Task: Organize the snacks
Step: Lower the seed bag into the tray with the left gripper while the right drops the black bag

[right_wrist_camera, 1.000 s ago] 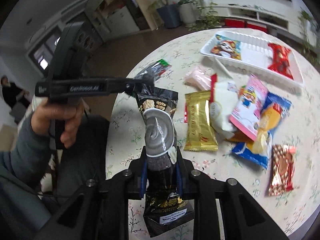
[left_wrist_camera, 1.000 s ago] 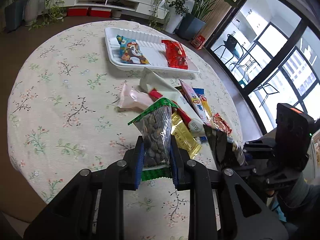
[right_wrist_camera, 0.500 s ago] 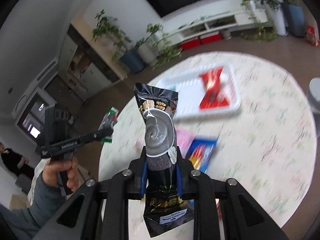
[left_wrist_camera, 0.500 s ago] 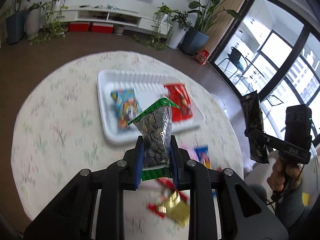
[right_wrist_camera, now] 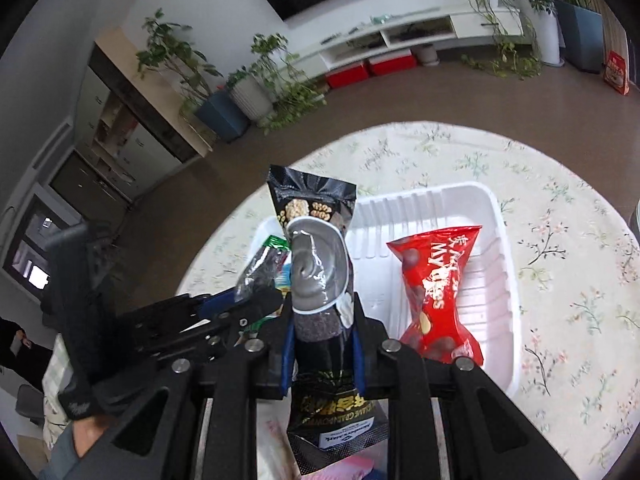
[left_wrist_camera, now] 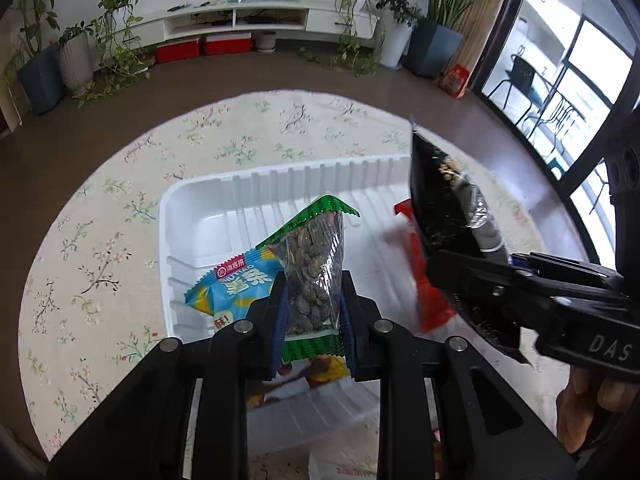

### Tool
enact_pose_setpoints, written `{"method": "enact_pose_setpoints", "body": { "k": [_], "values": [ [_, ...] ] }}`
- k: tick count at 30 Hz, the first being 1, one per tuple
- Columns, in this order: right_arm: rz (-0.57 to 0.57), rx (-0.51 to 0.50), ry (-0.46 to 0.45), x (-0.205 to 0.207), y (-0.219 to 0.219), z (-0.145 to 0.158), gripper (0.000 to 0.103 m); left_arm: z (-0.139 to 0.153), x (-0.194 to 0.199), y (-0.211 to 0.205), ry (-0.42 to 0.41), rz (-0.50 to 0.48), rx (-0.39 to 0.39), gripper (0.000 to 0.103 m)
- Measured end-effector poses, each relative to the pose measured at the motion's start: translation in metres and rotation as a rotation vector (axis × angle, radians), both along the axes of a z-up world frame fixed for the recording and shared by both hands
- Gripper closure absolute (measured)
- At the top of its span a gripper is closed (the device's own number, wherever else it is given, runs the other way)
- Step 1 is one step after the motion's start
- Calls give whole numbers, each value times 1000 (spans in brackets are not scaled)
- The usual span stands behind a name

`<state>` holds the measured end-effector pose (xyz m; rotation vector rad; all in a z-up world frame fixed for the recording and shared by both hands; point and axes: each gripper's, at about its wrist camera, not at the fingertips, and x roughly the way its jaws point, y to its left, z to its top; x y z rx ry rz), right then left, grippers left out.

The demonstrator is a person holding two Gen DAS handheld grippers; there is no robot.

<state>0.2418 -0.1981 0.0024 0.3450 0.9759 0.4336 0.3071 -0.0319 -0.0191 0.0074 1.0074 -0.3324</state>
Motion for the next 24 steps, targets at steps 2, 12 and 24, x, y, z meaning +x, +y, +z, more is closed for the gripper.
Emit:
{"method": "enact_pose_setpoints", "body": {
  "k": [2, 12, 24],
  "values": [
    [-12, -9, 30, 10, 4, -13, 78, -13, 3, -5, 1, -14, 28, 80],
    [-28, -97, 80, 26, 16, -52, 78, -40, 12, -1, -35, -11, 48, 75],
    [-48, -117, 81, 26, 9, -54, 71, -30, -4, 13, -62, 26, -13, 43]
  ]
}}
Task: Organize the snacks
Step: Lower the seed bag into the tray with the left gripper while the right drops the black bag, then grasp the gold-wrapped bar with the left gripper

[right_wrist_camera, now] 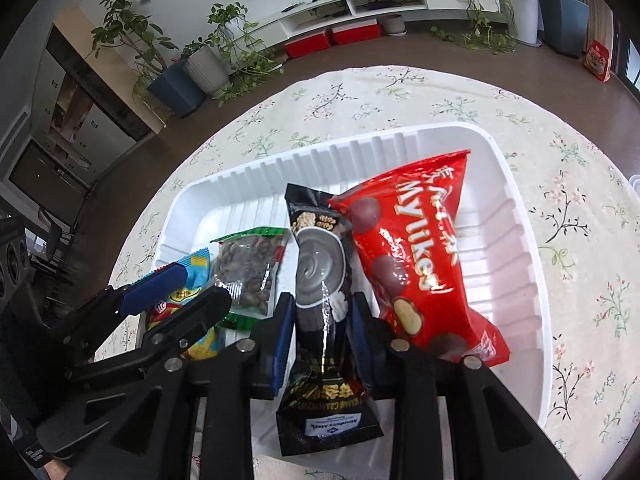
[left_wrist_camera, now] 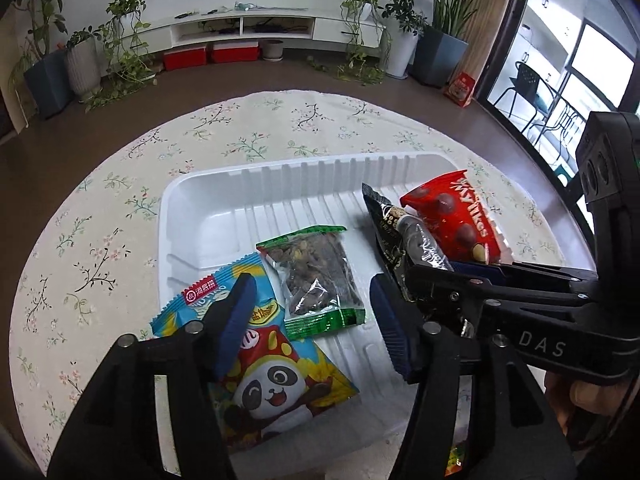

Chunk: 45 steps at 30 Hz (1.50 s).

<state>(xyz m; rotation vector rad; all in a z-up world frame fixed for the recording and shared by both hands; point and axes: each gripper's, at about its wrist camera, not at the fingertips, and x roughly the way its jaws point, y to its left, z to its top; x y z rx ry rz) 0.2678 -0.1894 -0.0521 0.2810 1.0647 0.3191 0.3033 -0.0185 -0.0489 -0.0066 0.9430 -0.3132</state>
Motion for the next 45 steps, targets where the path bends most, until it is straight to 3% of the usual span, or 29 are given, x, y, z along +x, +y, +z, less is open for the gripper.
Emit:
{"method": "enact_pose_setpoints", "body": {
  "k": [3, 6, 8, 10, 14, 18, 24, 30, 39, 41, 42, 44, 45],
  "values": [
    [-2, 9, -10, -3, -3, 6, 69, 11, -11, 4, -13, 7, -24, 37],
    [-4, 16, -48, -16, -8, 21, 60, 31, -31, 8, -40, 11, -52, 24],
    [1, 22, -87, -29, -13, 37, 44, 47, -51, 15, -68, 17, -55, 10],
    [8, 30, -144, -51, -23, 56, 32, 58, -77, 23, -79, 48, -53, 4],
    [7, -14, -264, -109, -46, 84, 17, 58, -140, 43, -66, 75, -68, 0],
    [-2, -43, -288, -167, -64, 88, 16, 31, -203, 62, 36, 151, -122, 0],
    [-102, -16, -227, -223, -82, 59, 16, -14, -266, 41, 126, 201, -90, 1],
    [-165, -27, -190, -246, -84, 38, 17, -11, -280, 11, 83, 196, -36, 2],
    [-168, -38, -172, -263, -75, 21, 19, -17, -264, -2, 113, 226, -14, 3],
    [-160, -39, -174, -266, -73, 21, 19, -23, -258, 0, 138, 216, -24, 21],
    [-158, -38, -172, -267, -72, 20, 19, -24, -258, 0, 135, 212, -15, 23],
    [-154, -44, -176, -269, -70, 20, 19, -24, -257, 3, 126, 209, 7, 40],
    [-152, -54, -180, -270, -69, 19, 19, -23, -257, 6, 125, 212, 5, 43]
  ]
}}
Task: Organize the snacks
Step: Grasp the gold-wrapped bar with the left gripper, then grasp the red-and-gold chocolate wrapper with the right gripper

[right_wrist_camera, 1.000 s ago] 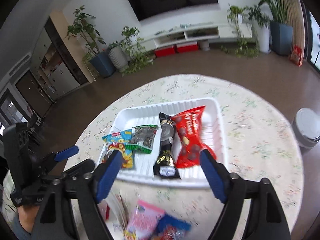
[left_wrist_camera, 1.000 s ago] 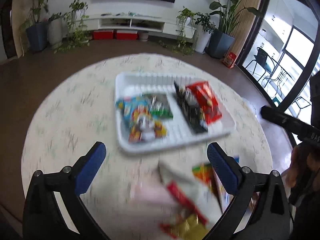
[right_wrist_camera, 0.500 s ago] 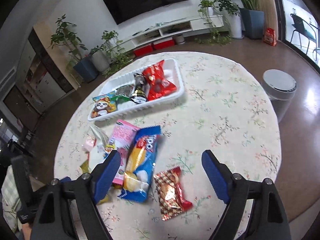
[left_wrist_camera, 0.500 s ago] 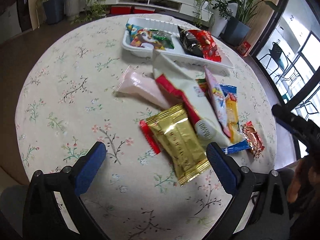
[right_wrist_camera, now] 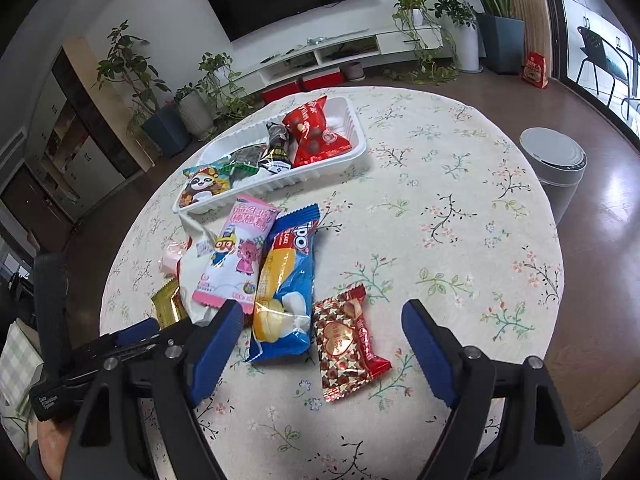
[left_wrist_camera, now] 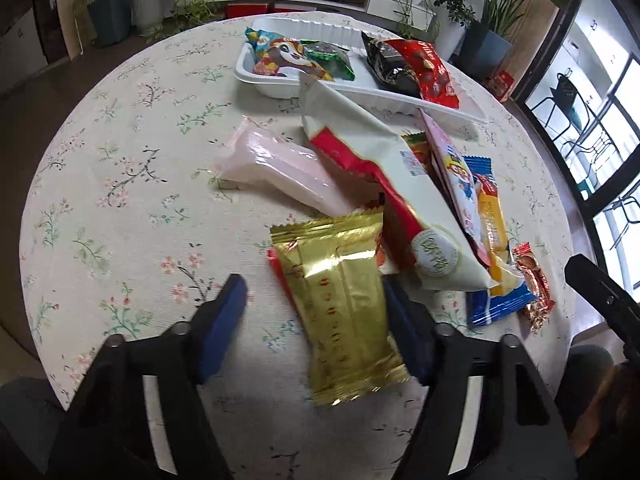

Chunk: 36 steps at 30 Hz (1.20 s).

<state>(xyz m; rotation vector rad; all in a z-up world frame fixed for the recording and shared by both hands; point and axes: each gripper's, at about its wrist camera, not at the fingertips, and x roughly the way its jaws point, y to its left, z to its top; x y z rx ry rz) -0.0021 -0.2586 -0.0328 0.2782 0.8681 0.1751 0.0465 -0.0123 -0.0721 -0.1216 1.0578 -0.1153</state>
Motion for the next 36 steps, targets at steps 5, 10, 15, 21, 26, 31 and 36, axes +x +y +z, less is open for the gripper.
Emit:
{"method": "enact_pose_setpoints", "body": {
  "k": [5, 10, 15, 21, 26, 31, 36],
  "values": [
    [-2, -17, -1, -4, 1, 0, 19, 2, -2, 21, 15, -8, -1, 52],
    [1, -45, -1, -10, 3, -1, 19, 2, -12, 26, 12, -38, 33, 52],
    [-5, -78, 3, -15, 4, -2, 19, 0, -20, 22, 3, -79, 91, 52],
    [2, -120, 29, -12, 6, -8, 19, -2, -19, 26, -12, -70, 131, 52],
    [10, -165, 96, -3, 9, -21, 27, -2, -19, 36, -22, -77, 118, 59],
    [64, -226, 139, 4, 17, -28, 29, 0, -15, 46, -14, -93, 91, 73],
    [118, -277, 209, 11, 21, -36, 37, 0, -13, 49, -5, -122, 93, 74]
  ]
}}
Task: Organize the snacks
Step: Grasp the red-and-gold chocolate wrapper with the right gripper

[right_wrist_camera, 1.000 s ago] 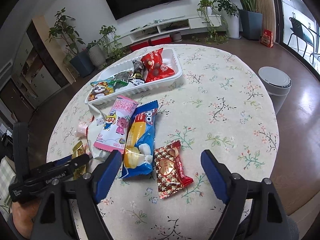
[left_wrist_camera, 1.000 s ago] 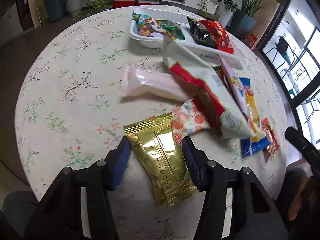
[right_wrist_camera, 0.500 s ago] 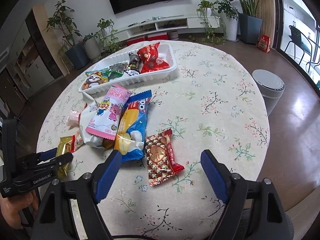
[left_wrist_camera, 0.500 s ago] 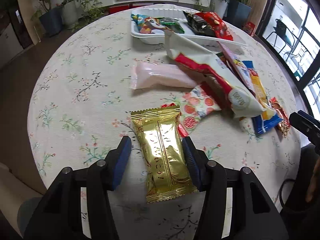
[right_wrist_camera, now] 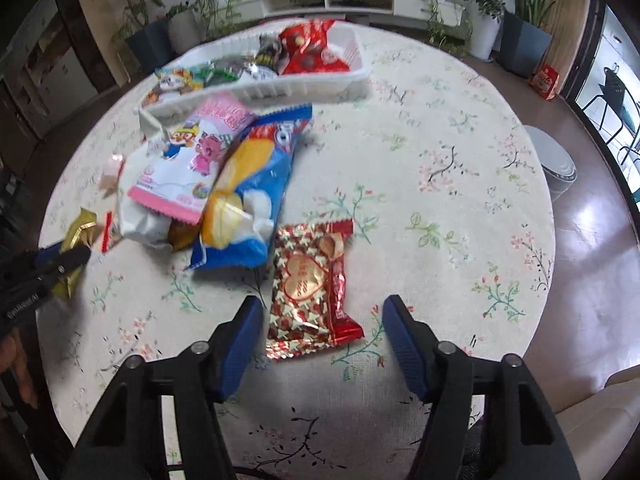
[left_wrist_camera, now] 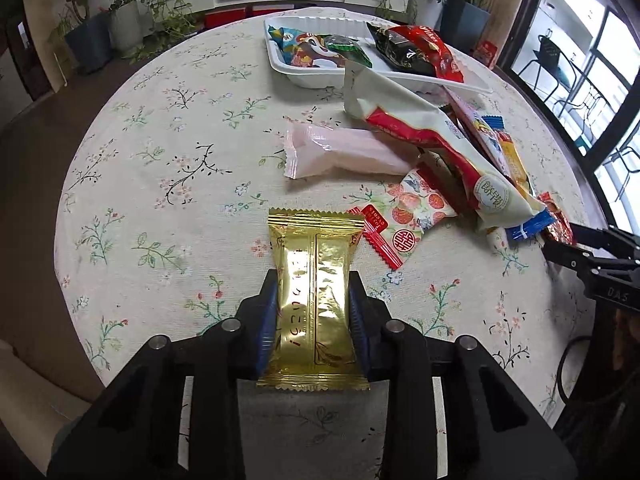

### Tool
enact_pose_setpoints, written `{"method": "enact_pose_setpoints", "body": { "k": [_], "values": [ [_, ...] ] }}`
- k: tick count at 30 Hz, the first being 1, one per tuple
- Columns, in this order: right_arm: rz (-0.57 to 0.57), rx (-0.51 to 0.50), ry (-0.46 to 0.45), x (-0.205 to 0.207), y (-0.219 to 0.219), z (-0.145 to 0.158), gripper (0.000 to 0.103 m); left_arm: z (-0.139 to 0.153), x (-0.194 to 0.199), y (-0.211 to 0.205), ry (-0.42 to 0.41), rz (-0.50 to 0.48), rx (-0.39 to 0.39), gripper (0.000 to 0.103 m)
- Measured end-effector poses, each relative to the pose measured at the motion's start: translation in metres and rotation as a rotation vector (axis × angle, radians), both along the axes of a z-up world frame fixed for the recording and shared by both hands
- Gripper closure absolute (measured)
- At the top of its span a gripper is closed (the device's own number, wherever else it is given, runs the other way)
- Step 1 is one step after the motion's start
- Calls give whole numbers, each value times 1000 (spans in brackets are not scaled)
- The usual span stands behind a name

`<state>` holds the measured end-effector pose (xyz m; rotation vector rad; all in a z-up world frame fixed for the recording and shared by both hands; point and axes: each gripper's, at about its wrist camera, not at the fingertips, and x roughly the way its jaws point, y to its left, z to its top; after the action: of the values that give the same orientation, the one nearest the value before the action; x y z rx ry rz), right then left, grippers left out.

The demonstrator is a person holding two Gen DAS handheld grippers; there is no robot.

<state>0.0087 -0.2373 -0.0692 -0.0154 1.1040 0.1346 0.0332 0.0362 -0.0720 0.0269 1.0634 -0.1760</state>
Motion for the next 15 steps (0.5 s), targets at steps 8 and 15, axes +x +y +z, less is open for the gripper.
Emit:
{"method": "enact_pose_setpoints", "body": {
  "k": [8, 15],
  "values": [
    [35, -20, 17, 7, -5, 3, 64, 1, -1, 4, 10, -36, -33, 74],
    [15, 32, -3, 0, -13, 11, 69, 6, -13, 12, 11, -49, -92, 74]
  ]
}}
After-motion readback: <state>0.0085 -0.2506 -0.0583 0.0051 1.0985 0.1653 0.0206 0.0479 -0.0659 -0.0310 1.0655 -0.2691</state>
